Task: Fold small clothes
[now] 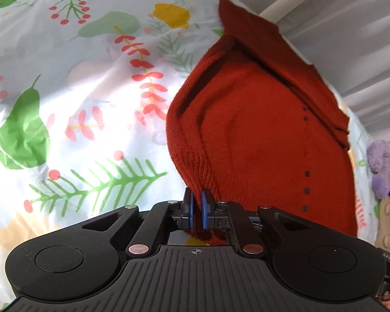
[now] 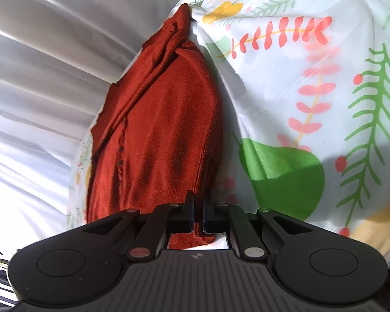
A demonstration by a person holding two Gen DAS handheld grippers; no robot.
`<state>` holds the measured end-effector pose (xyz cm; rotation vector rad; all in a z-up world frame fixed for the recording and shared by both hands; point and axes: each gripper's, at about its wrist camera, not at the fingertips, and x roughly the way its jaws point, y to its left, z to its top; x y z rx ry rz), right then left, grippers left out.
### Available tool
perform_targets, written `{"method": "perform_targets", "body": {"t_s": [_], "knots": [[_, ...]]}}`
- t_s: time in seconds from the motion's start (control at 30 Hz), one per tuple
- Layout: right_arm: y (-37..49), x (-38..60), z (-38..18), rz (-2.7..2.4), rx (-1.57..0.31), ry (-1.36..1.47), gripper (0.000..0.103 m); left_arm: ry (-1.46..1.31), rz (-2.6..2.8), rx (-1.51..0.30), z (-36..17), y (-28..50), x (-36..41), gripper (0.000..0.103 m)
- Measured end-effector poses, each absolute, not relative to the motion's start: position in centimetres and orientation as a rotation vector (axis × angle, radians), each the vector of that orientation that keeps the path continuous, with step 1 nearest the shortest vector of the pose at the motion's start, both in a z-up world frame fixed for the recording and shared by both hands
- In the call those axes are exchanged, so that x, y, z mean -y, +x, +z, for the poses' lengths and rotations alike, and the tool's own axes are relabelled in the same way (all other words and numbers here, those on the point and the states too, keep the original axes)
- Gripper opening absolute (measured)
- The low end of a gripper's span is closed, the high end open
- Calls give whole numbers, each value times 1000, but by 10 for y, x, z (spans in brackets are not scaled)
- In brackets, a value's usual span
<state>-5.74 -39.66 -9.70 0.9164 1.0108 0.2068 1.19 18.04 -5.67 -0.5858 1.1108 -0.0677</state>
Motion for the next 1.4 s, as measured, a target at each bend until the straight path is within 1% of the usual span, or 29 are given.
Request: {"method": "perform_targets", "body": {"t_s": [0.2,0.33,0.5,0.57,0.7,0.73,0.77,0.8,0.83,0.87,0.97,1.17,1.27,1.4], "knots": [[-39,401,-81,286,-918,1056,5,-771,-177,-883,-12,33,-186,7],[-7,395,-63,298,-832,1024,5,-710,-163,-807,8,71,-178,7],[45,379,-52,228,-759,912,5,-582,-53,-782,5,120,-172,6],[65,370,-54,176,-767,850,5,-510,-8,-789,-2,138,-167,3],[97,361,-69,105,-823,766,5,-457,25,-818,-24,151,-171,4],[101,359,-72,93,-833,745,5,-451,12,-818,-26,150,-173,6],[104,359,-72,86,-836,727,6,-440,-11,-811,-27,147,-174,13],[103,362,-72,82,-830,714,7,-421,-43,-808,-28,145,-173,29],[100,367,-71,81,-817,708,9,-397,-74,-814,-30,142,-171,37],[98,369,-69,81,-799,700,17,-370,-96,-824,-32,139,-169,45],[90,370,-65,135,-771,628,28,-300,-142,-868,-44,133,-164,46],[94,354,-71,157,-827,386,31,-275,-143,-972,-66,133,-159,48],[97,351,-74,152,-832,352,34,-264,-167,-996,-67,131,-158,48],[103,347,-76,168,-849,299,34,-255,-171,-1000,-66,129,-157,48]]}}
